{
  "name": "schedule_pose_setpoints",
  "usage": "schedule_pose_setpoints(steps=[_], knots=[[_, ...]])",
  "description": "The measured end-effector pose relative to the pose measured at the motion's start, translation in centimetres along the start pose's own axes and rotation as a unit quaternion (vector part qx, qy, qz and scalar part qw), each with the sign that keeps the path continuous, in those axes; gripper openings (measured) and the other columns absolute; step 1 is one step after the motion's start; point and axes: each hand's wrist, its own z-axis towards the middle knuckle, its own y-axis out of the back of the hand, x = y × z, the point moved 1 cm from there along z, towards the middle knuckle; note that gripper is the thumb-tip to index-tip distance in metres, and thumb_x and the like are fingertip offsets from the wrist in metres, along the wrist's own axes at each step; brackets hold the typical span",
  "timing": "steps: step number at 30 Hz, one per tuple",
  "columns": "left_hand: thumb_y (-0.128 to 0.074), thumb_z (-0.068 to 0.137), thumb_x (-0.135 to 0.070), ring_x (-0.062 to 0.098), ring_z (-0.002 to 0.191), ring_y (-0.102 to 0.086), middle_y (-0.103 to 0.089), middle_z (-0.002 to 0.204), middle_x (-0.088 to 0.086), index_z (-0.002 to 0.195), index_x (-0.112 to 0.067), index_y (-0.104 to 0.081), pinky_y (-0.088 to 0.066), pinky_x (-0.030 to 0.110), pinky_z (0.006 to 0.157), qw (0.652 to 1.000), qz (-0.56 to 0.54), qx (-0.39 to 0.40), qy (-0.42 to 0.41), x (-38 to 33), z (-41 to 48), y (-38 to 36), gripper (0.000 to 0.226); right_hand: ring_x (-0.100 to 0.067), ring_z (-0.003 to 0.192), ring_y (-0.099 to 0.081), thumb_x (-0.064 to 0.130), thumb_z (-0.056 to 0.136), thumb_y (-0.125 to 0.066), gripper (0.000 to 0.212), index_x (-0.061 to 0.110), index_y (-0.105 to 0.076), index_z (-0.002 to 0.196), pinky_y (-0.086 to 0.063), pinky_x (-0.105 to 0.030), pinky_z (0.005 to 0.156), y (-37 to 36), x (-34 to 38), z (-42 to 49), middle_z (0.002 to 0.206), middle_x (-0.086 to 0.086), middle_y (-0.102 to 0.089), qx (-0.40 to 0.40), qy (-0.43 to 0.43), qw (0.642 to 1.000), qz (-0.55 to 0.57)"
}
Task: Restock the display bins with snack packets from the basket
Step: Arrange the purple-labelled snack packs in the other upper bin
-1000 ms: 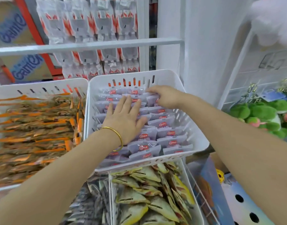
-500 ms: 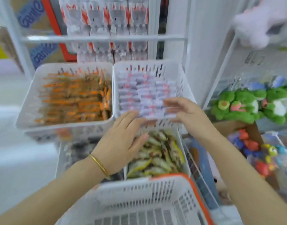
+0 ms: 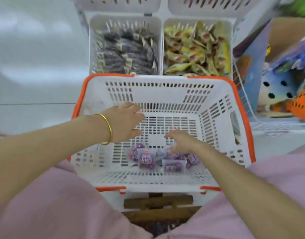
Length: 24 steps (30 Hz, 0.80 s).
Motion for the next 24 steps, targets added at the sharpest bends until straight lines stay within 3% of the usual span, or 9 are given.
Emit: schedule_pose_setpoints(steps=[2, 4, 8, 10, 12, 15, 18, 21, 24], knots=[[-0.029, 0.098, -0.046, 0.026, 0.143, -0.009, -0.015, 0.153, 0.008, 0.144, -0.017, -0.024, -0.026, 0.043, 0.112, 1.000, 0.017, 0.006, -0.012, -0.1, 0.3, -0.5, 0.055, -0.029, 0.142, -0.022, 0.037, 0.077, -0.076, 0.069, 0.025, -0.042, 0.135, -0.033, -0.042, 0.109, -2.1, -0.5, 0.8, 0.158, -0.006, -0.007, 0.050, 0.008, 0.998, -0.047], [-0.030, 0.098, -0.045, 0.026, 0.142, -0.011, -0.017, 0.152, 0.007, 0.143, -0.017, -0.025, -0.028, 0.042, 0.111, 1.000, 0.017, -0.001, -0.020, -0.2, 0.6, -0.5, 0.054, -0.032, 0.139, -0.025, 0.040, 0.074, -0.078, 0.056, 0.024, -0.052, 0.121, -0.039, -0.041, 0.104, -3.8, -1.1, 1.1, 0.159, -0.006, 0.000, 0.070, 0.011, 0.993, -0.089], [-0.031, 0.097, -0.045, 0.025, 0.141, -0.013, -0.019, 0.151, 0.007, 0.141, -0.017, -0.029, -0.029, 0.040, 0.111, 0.999, 0.000, -0.019, -0.030, -0.1, 1.1, -0.2, 0.052, -0.031, 0.114, -0.045, 0.034, 0.075, -0.076, 0.036, 0.016, -0.059, 0.101, -0.045, -0.036, 0.087, -5.5, -1.8, 1.3, 0.143, -0.010, -0.030, 0.014, 0.037, 0.987, -0.156], [-0.031, 0.097, -0.045, 0.025, 0.140, -0.015, -0.020, 0.151, 0.007, 0.140, -0.017, -0.031, -0.029, 0.041, 0.111, 0.999, 0.004, -0.015, -0.032, -0.1, 1.5, -0.1, 0.052, -0.028, 0.099, -0.049, 0.030, 0.074, -0.078, 0.026, 0.016, -0.057, 0.082, -0.047, -0.035, 0.079, -5.0, -1.8, 1.2, 0.118, -0.007, -0.042, -0.006, 0.041, 0.989, -0.141], [-0.032, 0.097, -0.045, 0.025, 0.139, -0.018, -0.022, 0.150, 0.007, 0.141, -0.017, -0.031, -0.029, 0.041, 0.111, 0.999, -0.004, -0.011, -0.035, -0.2, 2.0, 0.1, 0.052, -0.026, 0.091, -0.050, 0.030, 0.072, -0.079, 0.032, 0.014, -0.052, 0.070, -0.047, -0.034, 0.075, -3.5, -1.7, 0.6, 0.100, -0.003, -0.041, -0.015, 0.041, 0.992, -0.119], [-0.035, 0.098, -0.041, 0.026, 0.135, -0.026, -0.027, 0.148, 0.008, 0.142, -0.016, -0.031, -0.027, 0.040, 0.111, 0.997, -0.063, -0.018, -0.041, -0.6, 2.9, 0.9, 0.052, -0.025, 0.091, -0.051, 0.029, 0.069, -0.081, 0.034, 0.004, -0.060, 0.078, -0.045, -0.033, 0.075, 0.6, -1.2, -1.6, 0.099, -0.006, -0.046, -0.067, 0.061, 0.994, -0.066], [-0.038, 0.099, -0.035, 0.027, 0.130, -0.036, -0.033, 0.146, 0.008, 0.143, -0.014, -0.029, -0.030, 0.037, 0.108, 0.976, -0.213, -0.034, -0.015, -1.0, 3.7, 2.5, 0.050, -0.028, 0.095, -0.052, 0.020, 0.069, -0.083, 0.028, 0.007, -0.062, 0.083, -0.041, -0.031, 0.080, 6.1, -0.2, -5.1, 0.100, -0.008, -0.051, -0.137, 0.088, 0.983, 0.081], [-0.039, 0.099, -0.036, 0.025, 0.127, -0.043, -0.037, 0.146, 0.008, 0.143, -0.015, -0.030, -0.035, 0.034, 0.106, 0.901, -0.430, -0.044, 0.030, -1.5, 4.5, 4.1, 0.050, -0.031, 0.102, -0.052, 0.013, 0.068, -0.083, 0.025, 0.005, -0.063, 0.081, -0.042, -0.034, 0.085, 10.9, 1.7, -9.1, 0.107, -0.019, -0.053, -0.186, 0.123, 0.961, 0.161], [-0.041, 0.099, -0.033, 0.025, 0.106, -0.058, -0.058, 0.122, 0.010, 0.124, -0.011, -0.049, -0.047, 0.040, 0.097, 0.735, -0.677, -0.025, 0.015, -2.4, 4.7, 5.5, 0.034, -0.026, 0.099, -0.055, 0.011, 0.069, -0.082, 0.021, 0.008, -0.065, 0.080, -0.046, -0.032, 0.082, 14.0, 3.6, -12.3, 0.107, -0.017, -0.054, -0.201, 0.153, 0.944, 0.213]])
